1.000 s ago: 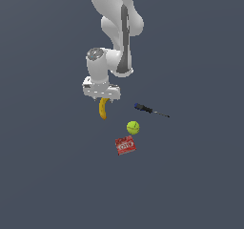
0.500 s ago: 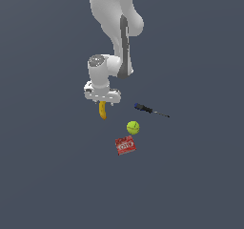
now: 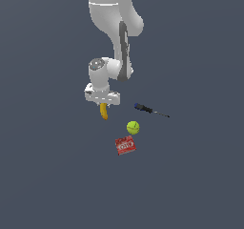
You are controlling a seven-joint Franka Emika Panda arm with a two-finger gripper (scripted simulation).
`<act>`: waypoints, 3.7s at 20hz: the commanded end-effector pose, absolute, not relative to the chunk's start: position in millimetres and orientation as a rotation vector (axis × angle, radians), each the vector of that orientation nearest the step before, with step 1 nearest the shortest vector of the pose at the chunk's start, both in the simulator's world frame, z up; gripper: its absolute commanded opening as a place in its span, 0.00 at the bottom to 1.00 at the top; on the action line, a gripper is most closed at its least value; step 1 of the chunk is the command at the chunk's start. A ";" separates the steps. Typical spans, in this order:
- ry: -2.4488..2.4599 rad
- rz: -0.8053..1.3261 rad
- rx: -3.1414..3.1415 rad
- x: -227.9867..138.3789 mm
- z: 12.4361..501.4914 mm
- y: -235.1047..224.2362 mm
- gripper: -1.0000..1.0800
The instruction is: Pick up a designated object from a clutter of objects.
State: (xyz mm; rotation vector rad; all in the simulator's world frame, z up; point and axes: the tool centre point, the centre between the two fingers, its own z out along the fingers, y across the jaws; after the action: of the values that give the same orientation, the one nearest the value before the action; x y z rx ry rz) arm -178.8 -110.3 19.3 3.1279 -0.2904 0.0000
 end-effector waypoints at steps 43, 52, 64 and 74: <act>-0.290 0.001 3.123 -67.6 197.7 -35.9 0.00; -0.287 0.000 3.125 -19.9 270.4 -4.4 0.00; -0.283 0.000 3.128 33.3 347.0 28.5 0.00; -0.282 0.000 3.129 64.4 389.0 46.0 0.00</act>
State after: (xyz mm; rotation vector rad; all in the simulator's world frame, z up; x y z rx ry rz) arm 60.4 44.1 382.9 3.1285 -0.2818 -0.0027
